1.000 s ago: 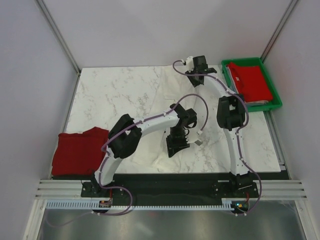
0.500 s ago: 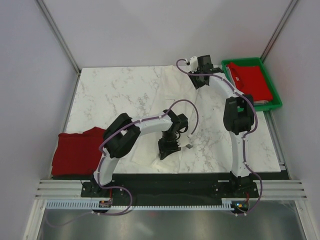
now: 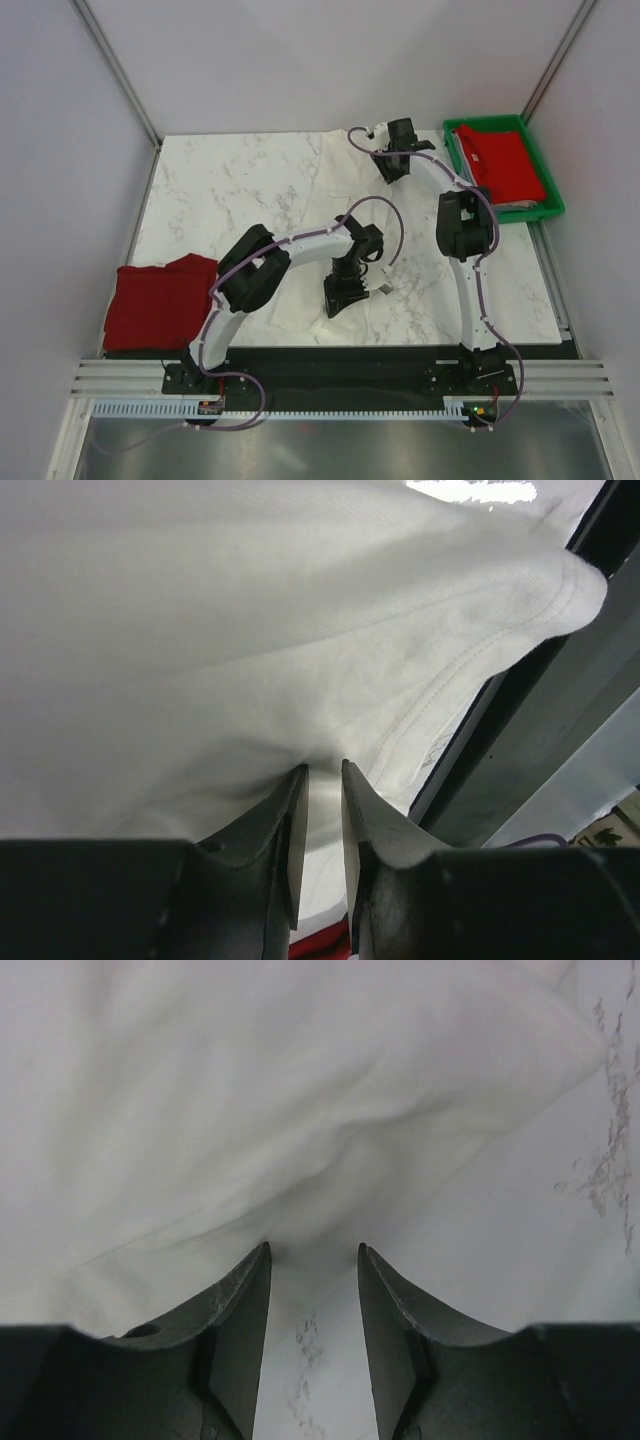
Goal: Fold and stack the t-shirts
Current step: Fold the tshirt
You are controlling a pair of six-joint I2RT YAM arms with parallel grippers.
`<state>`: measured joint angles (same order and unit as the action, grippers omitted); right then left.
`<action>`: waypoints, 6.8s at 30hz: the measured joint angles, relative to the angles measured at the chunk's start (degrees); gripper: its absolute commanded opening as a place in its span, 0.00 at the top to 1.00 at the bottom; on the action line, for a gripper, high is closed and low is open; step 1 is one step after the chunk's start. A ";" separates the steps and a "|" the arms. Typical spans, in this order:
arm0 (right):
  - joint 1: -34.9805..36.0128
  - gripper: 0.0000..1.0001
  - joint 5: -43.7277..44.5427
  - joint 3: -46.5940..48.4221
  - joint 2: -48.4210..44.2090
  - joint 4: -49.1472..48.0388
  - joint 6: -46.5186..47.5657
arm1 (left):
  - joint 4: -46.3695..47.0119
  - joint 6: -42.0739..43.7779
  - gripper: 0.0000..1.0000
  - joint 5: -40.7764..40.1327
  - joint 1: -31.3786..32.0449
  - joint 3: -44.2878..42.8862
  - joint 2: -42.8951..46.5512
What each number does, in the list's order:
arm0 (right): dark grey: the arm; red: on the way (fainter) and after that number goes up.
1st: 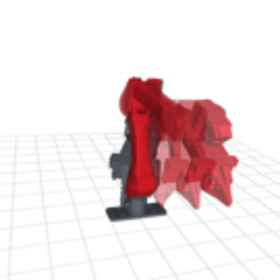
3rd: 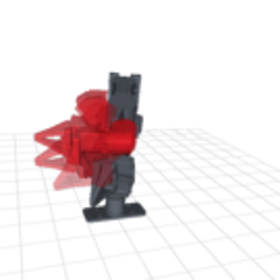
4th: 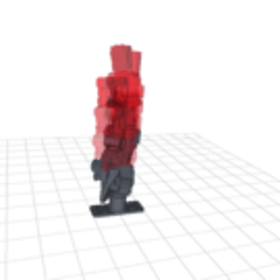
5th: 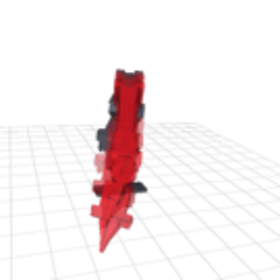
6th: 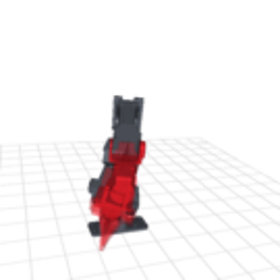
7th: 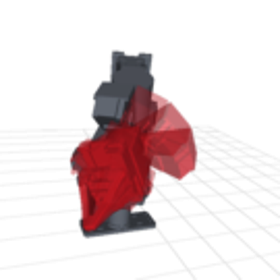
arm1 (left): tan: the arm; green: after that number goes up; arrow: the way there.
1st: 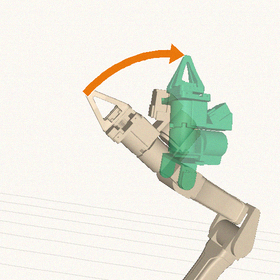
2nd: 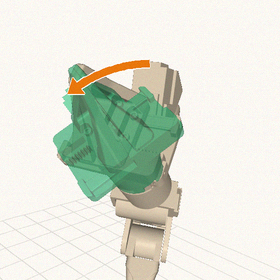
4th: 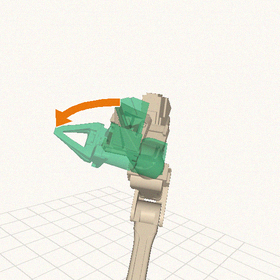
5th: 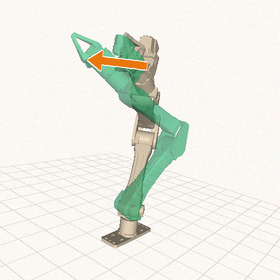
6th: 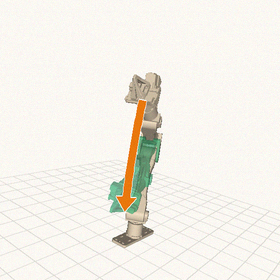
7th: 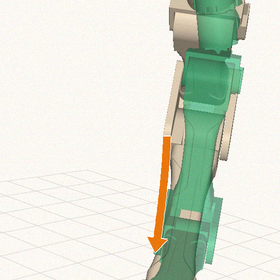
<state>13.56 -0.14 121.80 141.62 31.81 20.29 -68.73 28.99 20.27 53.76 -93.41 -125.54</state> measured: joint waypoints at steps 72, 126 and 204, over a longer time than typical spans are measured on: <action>3.19 0.40 -34.73 -83.01 -55.52 7.02 -40.06 | 20.28 -42.97 0.54 15.02 -24.72 36.52 22.71; -8.55 1.00 -39.30 -41.68 -32.79 3.72 -40.13 | 15.43 -37.66 0.98 -2.29 -25.11 -7.39 8.46; -9.60 0.46 -45.18 -53.51 -27.19 -2.34 -43.01 | 22.38 -54.16 0.42 11.56 -34.51 3.89 1.86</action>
<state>3.97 -45.32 68.29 114.43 29.47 -22.72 -46.35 -25.17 31.83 19.25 -89.52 -123.68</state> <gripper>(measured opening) 0.545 0.592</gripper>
